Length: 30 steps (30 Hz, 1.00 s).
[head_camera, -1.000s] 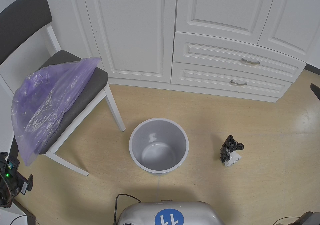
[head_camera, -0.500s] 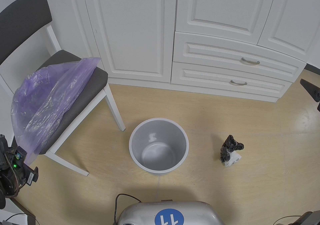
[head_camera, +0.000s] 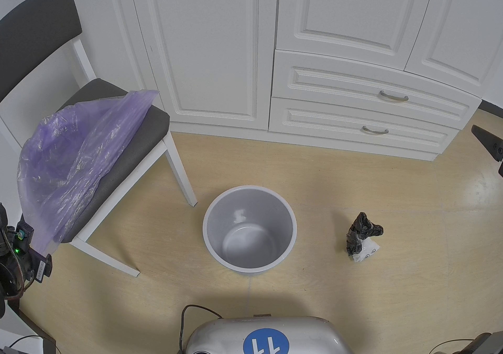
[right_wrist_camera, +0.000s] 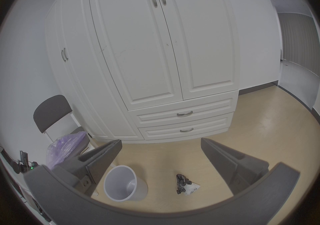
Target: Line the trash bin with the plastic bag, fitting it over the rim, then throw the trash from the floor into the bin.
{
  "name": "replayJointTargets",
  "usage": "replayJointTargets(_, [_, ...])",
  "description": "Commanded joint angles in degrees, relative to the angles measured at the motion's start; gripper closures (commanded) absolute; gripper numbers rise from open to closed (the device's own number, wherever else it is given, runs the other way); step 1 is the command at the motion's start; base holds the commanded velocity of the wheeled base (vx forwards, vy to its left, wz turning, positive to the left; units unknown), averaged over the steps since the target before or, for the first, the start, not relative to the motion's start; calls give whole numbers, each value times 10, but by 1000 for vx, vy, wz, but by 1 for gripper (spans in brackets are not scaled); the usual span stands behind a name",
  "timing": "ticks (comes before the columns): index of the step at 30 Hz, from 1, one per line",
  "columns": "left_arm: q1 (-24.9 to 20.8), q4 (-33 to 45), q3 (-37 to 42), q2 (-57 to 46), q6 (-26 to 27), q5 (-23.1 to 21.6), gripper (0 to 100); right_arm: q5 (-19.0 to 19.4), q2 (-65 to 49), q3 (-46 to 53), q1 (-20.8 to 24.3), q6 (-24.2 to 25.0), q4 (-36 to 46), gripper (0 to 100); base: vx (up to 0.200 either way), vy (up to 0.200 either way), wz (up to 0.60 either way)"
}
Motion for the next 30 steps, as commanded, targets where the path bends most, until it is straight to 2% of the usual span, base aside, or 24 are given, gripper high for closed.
replayJointTargets(1, [5, 0, 3, 0, -8, 0, 0, 0, -4, 1, 0, 0, 0, 0, 0, 0, 0])
replayJointTargets(3, [5, 0, 3, 0, -8, 0, 0, 0, -4, 1, 0, 0, 0, 0, 0, 0, 0])
replayJointTargets(5, [9, 0, 3, 1, -40, 0, 0, 0, -4, 2, 3, 0, -3, 0, 0, 0, 0])
replayJointTargets(11, [31, -1, 13, 7, -69, 0, 0, 0, -9, 8, 4, 0, -11, 0, 0, 0, 0])
replayJointTargets(18, [33, -2, 21, 23, -115, -1, 0, 2, -20, 10, 6, 0, -11, 0, 0, 0, 0])
replayJointTargets(20, [33, -12, 21, 34, -129, -1, 0, 2, -21, 11, 6, 0, -11, 0, 0, 0, 0])
replayJointTargets(26, [36, -113, 22, 109, -192, 0, 0, 2, -32, 15, 9, 0, -11, 0, 0, 0, 0])
replayJointTargets(30, [37, -141, 28, 112, -210, -1, 0, 2, -34, 17, 11, -1, -11, 0, 0, 0, 0])
